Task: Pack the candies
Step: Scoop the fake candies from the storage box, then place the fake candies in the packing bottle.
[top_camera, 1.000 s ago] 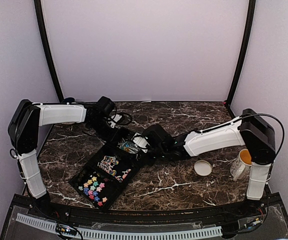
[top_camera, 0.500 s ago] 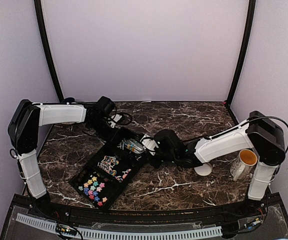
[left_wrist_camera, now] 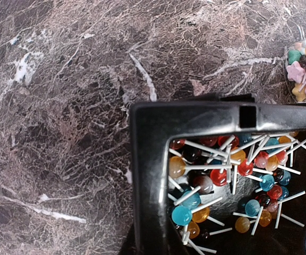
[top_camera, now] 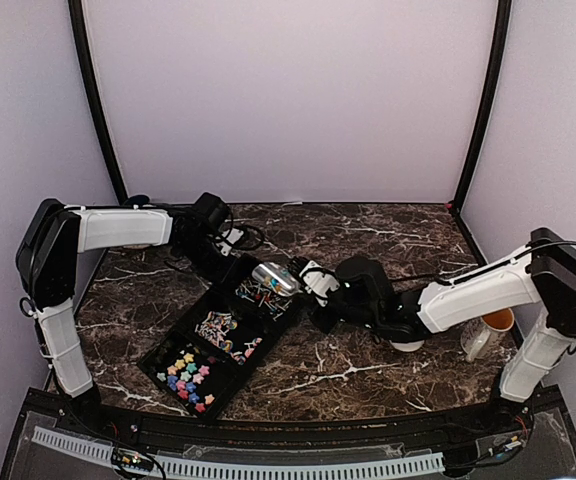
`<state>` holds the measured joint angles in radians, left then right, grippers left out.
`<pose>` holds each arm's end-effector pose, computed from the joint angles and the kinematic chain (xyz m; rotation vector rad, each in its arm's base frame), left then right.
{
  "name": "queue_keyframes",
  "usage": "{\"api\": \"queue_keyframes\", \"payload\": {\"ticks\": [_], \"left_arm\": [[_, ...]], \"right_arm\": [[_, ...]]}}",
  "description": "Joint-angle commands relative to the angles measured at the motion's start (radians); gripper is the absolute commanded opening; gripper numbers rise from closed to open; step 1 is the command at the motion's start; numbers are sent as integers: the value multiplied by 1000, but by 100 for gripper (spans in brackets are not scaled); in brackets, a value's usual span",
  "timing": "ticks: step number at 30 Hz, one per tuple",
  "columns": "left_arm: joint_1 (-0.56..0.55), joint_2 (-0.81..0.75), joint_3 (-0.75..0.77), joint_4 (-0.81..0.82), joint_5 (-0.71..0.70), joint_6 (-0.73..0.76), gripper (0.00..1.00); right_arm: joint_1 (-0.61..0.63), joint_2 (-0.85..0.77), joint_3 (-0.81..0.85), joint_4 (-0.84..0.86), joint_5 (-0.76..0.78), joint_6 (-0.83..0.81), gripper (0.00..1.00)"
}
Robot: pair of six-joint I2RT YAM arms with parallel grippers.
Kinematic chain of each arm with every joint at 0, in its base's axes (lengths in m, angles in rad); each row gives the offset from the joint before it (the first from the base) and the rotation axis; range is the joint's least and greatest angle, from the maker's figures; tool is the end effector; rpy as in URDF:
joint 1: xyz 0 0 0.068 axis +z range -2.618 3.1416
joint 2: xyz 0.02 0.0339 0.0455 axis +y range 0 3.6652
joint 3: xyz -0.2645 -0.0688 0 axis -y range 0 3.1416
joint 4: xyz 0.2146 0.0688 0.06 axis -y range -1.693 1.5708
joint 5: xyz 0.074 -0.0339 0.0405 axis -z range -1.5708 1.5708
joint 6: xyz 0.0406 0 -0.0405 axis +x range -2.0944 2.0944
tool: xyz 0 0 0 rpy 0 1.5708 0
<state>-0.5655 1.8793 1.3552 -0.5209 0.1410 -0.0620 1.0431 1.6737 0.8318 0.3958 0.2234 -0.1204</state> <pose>0.3123 -0.2049 0.2113 0.7106 2.5599 -0.3990 0.1776 0.2869 0.2075 -0.9901 1.7651 0.3636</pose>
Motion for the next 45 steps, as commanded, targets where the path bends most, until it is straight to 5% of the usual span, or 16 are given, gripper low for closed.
{"api": "queue_keyframes", "payload": {"ticks": [1, 10, 21, 33, 45], "left_arm": [[0, -54, 25, 3, 19, -7, 0], [2, -55, 26, -2, 14, -7, 0], [1, -54, 26, 1, 16, -8, 0], [1, -55, 29, -3, 18, -11, 0], [1, -57, 29, -3, 19, -10, 0]], "right_arm": [[-9, -72, -72, 130, 22, -14, 0], [-25, -237, -91, -77, 130, -33, 0], [-55, -404, -29, -571, 237, 57, 0], [-56, -402, 94, -913, 233, 168, 0], [-57, -325, 204, -1073, 218, 194, 0]]}}
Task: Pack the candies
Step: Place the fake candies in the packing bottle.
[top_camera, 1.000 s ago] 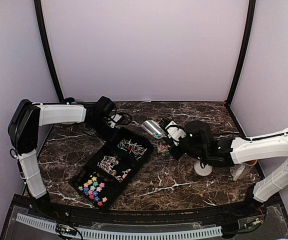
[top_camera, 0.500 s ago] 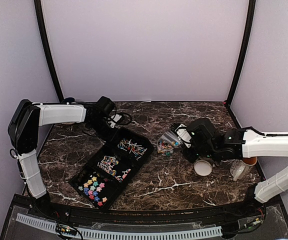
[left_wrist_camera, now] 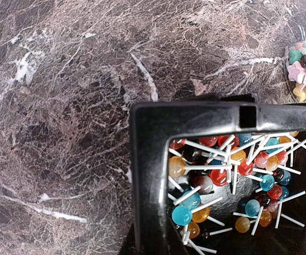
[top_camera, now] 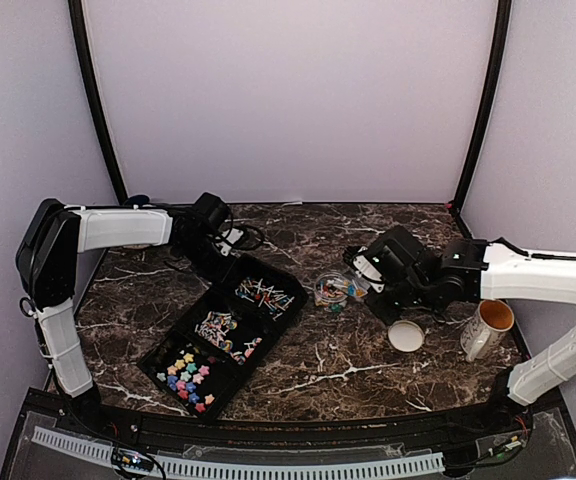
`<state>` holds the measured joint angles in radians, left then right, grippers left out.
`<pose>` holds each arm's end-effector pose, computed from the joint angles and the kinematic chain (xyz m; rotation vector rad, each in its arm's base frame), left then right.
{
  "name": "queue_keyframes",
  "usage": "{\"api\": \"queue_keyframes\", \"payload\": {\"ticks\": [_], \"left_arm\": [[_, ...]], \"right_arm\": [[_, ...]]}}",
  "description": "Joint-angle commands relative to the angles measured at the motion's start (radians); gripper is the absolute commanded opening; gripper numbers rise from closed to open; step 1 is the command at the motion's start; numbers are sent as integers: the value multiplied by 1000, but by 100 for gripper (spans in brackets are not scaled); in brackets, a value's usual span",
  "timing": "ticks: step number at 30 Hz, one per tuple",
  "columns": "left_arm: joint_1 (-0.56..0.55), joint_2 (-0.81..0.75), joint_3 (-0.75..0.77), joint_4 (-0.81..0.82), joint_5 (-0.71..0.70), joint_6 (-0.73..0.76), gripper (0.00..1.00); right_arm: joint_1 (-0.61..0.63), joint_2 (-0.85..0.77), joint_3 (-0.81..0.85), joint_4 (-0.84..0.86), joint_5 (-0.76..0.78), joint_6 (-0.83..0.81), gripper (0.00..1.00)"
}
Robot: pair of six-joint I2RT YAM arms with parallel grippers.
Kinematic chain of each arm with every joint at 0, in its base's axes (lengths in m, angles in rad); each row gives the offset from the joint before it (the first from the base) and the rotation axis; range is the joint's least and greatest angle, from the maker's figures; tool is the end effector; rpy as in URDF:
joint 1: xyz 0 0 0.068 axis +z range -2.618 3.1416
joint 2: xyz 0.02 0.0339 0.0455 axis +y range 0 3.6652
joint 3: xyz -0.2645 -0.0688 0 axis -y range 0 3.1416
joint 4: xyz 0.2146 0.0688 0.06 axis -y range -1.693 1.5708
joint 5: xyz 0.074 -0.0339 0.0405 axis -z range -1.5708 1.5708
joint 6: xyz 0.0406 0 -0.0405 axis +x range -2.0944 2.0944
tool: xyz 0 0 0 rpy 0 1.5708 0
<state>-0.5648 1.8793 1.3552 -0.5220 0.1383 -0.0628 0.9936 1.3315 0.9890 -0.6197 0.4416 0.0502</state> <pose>0.3124 -0.2046 0.2112 0.7078 2.5615 -0.3953 0.1471 0.1941 0.2641 -0.9408 2.2171 -0.0913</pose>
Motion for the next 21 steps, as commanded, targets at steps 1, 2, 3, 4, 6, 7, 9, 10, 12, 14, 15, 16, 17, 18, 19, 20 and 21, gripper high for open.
{"api": "queue_keyframes", "payload": {"ticks": [1, 2, 3, 4, 6, 7, 9, 10, 12, 14, 15, 16, 17, 18, 19, 20, 21], "left_arm": [[0, -57, 29, -2, 22, -9, 0], [1, -56, 29, -1, 21, -9, 0], [0, -57, 30, -2, 22, -9, 0], [0, -57, 29, -2, 23, -9, 0], [1, -57, 29, -1, 21, -9, 0], [0, -57, 29, -1, 21, -9, 0], [0, -56, 29, -2, 22, -9, 0], [0, -55, 29, -1, 22, -9, 0], [1, -55, 28, -2, 20, -9, 0], [0, -55, 29, -2, 19, -9, 0], [0, -55, 28, -1, 19, -8, 0], [0, -55, 28, -2, 18, -8, 0], [0, -55, 28, -1, 17, -8, 0], [1, -55, 29, -1, 18, -8, 0], [0, -55, 30, -2, 17, -8, 0], [0, -55, 29, -2, 16, -8, 0], [1, -55, 29, -2, 16, -8, 0]], "right_arm": [[-7, 21, 51, -65, -1, 24, 0], [-7, 24, 54, -73, -1, 22, 0], [-7, 27, 58, -83, 0, 22, 0], [-7, 29, 61, -90, 0, 21, 0], [-7, 36, 68, -102, 2, 20, 0], [-7, 40, 73, -109, 4, 20, 0], [-7, 49, 85, -124, 3, 18, 0], [-7, 54, 90, -130, 4, 17, 0], [-7, 58, 100, -142, 5, 16, 0], [-7, 60, 108, -149, 7, 16, 0], [-7, 62, 114, -155, 7, 16, 0], [-7, 65, 121, -162, 6, 15, 0], [-7, 69, 129, -173, 7, 14, 0], [-7, 74, 140, -187, 8, 16, 0], [-7, 78, 151, -203, 10, 15, 0], [-7, 82, 156, -211, 12, 14, 0], [-6, 83, 157, -215, 16, 11, 0]]}}
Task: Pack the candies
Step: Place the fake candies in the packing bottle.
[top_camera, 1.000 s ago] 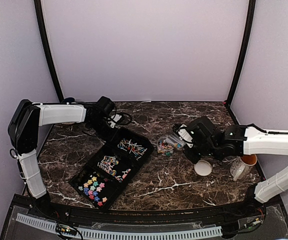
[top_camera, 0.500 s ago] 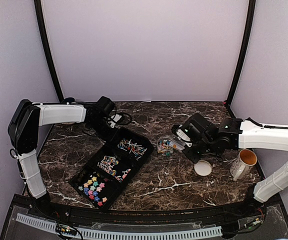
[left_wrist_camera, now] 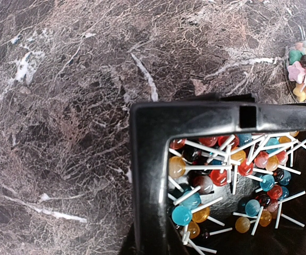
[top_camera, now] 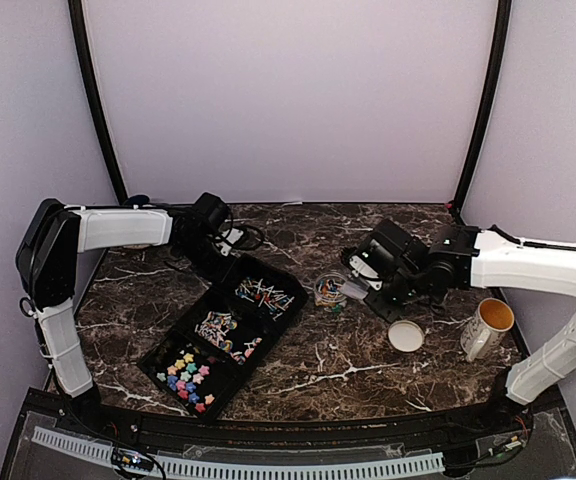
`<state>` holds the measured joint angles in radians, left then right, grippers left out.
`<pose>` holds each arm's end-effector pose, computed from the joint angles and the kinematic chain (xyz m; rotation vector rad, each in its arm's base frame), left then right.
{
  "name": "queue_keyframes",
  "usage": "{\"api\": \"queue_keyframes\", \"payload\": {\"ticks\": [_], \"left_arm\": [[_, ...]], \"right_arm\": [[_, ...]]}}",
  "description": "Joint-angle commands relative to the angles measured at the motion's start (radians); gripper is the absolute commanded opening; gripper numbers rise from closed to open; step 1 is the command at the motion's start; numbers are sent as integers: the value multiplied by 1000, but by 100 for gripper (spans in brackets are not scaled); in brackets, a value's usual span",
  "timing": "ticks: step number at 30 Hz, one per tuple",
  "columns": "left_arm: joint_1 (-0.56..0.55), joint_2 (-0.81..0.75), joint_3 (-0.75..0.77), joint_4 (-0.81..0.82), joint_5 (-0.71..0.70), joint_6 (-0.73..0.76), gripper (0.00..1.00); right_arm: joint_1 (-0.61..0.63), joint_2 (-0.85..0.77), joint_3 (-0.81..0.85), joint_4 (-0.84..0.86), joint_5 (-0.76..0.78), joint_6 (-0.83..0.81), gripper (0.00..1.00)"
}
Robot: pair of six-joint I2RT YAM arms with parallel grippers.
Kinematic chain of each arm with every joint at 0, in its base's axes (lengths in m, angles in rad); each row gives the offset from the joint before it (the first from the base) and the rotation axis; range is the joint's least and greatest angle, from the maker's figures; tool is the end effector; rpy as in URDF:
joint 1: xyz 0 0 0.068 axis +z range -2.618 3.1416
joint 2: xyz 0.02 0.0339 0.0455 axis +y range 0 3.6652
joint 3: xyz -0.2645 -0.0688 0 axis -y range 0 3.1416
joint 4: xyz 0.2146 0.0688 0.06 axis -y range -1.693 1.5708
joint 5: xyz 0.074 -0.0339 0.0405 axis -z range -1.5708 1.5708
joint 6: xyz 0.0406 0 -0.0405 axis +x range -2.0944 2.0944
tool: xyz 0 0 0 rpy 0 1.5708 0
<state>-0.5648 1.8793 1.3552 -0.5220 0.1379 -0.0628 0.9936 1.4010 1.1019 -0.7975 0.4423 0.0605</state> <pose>0.3124 -0.2045 0.2112 0.7076 2.5614 -0.3948 0.1502 0.1988 0.2698 -1.0075 2.3038 -0.1827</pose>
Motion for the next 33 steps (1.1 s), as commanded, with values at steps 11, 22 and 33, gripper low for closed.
{"api": "queue_keyframes", "payload": {"ticks": [11, 22, 33], "left_arm": [[0, -55, 31, -5, 9, -8, 0], [0, -57, 28, -4, 8, -6, 0], [0, -55, 29, -5, 9, -6, 0]], "right_arm": [[-4, 48, 79, 37, 26, -16, 0], [-4, 155, 102, 102, 44, -57, 0], [-8, 224, 125, 135, 57, -94, 0]]}}
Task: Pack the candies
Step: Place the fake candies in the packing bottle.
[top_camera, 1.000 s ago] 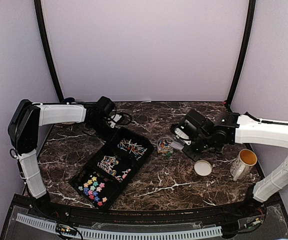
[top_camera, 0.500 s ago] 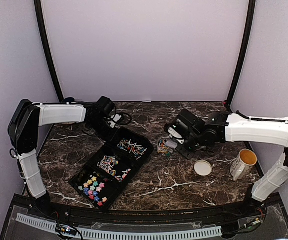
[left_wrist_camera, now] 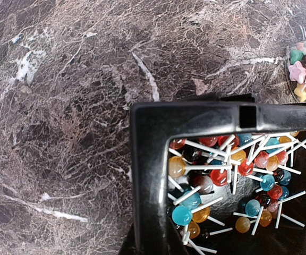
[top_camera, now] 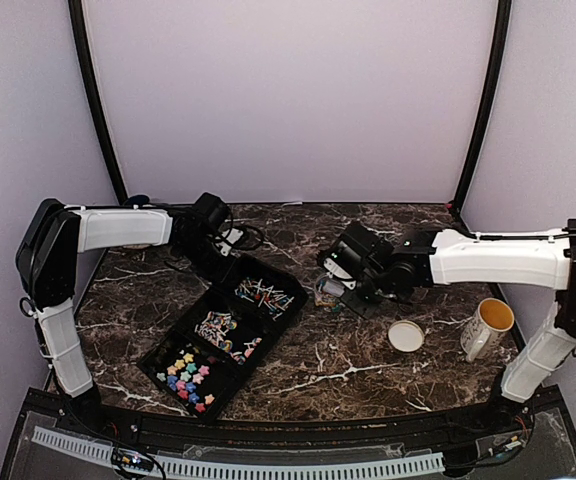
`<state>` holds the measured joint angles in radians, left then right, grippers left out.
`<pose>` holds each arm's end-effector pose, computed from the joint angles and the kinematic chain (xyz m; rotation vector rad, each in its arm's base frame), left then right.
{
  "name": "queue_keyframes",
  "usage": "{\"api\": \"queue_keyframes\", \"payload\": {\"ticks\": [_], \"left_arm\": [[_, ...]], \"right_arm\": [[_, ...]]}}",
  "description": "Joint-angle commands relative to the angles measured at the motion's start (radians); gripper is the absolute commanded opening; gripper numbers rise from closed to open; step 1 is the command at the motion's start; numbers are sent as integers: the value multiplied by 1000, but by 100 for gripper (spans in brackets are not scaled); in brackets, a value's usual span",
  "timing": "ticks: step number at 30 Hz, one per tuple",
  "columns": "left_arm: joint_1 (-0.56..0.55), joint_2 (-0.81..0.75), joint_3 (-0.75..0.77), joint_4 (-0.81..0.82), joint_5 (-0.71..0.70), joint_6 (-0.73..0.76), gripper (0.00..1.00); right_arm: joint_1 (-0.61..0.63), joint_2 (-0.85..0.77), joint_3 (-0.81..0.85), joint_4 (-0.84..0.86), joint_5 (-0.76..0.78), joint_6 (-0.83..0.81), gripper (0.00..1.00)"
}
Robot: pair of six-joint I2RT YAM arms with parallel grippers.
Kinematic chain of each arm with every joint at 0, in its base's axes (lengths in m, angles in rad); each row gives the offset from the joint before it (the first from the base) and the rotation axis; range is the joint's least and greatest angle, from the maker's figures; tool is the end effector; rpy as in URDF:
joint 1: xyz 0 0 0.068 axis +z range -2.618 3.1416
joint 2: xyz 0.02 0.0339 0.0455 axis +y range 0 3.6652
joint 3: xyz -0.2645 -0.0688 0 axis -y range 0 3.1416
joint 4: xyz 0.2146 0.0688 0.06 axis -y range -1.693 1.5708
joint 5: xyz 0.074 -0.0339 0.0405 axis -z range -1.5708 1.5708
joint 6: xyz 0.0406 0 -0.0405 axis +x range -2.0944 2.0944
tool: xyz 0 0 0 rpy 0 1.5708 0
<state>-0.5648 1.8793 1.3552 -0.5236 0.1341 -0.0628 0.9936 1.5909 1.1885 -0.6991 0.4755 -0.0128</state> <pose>0.3123 -0.2043 0.2111 0.7065 2.5629 -0.3894 0.1771 0.2380 0.2509 -1.0788 2.2601 -0.2530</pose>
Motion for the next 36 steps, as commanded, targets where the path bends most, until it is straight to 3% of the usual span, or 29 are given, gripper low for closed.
{"api": "queue_keyframes", "payload": {"ticks": [1, 9, 23, 36], "left_arm": [[0, -55, 29, -3, 14, -6, 0], [0, -55, 29, -5, 8, -6, 0], [0, -59, 31, -8, -2, -5, 0], [0, -62, 29, -8, 0, -5, 0]], "right_arm": [[-9, 40, 42, 34, 20, -21, 0], [-32, 42, 97, -21, 13, 50, 0], [-42, 11, 177, -114, -181, 175, 0], [-87, 12, 130, -85, -235, 302, 0]]}}
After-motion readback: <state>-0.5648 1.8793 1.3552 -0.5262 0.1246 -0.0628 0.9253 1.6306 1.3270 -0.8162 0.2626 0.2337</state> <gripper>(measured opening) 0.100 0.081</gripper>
